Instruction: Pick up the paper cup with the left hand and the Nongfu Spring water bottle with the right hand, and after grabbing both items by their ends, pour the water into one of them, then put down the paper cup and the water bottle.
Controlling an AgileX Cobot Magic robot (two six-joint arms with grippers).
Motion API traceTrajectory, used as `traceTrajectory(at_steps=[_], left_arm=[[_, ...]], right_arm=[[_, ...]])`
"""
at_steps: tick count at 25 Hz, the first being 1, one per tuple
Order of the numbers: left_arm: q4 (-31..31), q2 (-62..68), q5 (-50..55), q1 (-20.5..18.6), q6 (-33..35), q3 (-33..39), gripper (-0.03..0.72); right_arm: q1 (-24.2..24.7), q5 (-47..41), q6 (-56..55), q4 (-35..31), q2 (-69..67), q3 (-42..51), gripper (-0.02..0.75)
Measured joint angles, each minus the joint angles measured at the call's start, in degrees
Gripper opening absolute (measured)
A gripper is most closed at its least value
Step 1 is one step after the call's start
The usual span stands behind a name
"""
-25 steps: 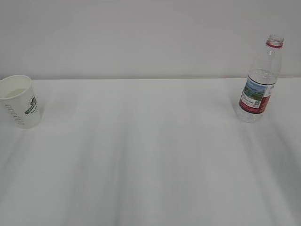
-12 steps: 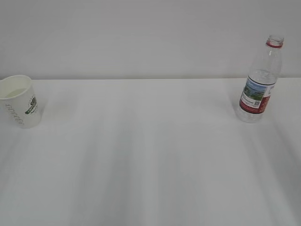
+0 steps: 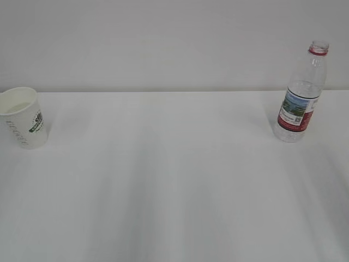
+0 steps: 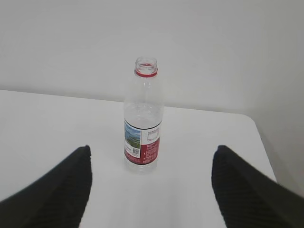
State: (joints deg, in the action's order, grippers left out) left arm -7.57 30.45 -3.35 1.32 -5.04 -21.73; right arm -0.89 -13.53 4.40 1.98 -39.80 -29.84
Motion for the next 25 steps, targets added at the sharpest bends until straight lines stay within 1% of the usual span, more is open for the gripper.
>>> traceTrajectory(at_steps=[4, 11, 15, 25], left_arm=[[0.0, -1.4, 6.1, 0.0, -0.1, -2.4, 0.587], [0.0, -2.5, 16.4, 0.0, -0.1, -4.5, 0.587], [0.0, -3.5, 21.8, 0.0, -0.1, -6.2, 0.587], [0.0, -4.4, 34.6, 0.0, -0.1, -7.3, 0.587]], right_arm=[[0.0, -2.8, 0.1, 0.0, 1.9, 0.0, 0.591], [0.0, -8.4, 0.2, 0.0, 2.3, 0.0, 0.591], [0.0, -9.9, 0.2, 0.0, 2.3, 0.0, 0.590], [0.0, -16.3, 0.2, 0.0, 4.8, 0.0, 0.590]])
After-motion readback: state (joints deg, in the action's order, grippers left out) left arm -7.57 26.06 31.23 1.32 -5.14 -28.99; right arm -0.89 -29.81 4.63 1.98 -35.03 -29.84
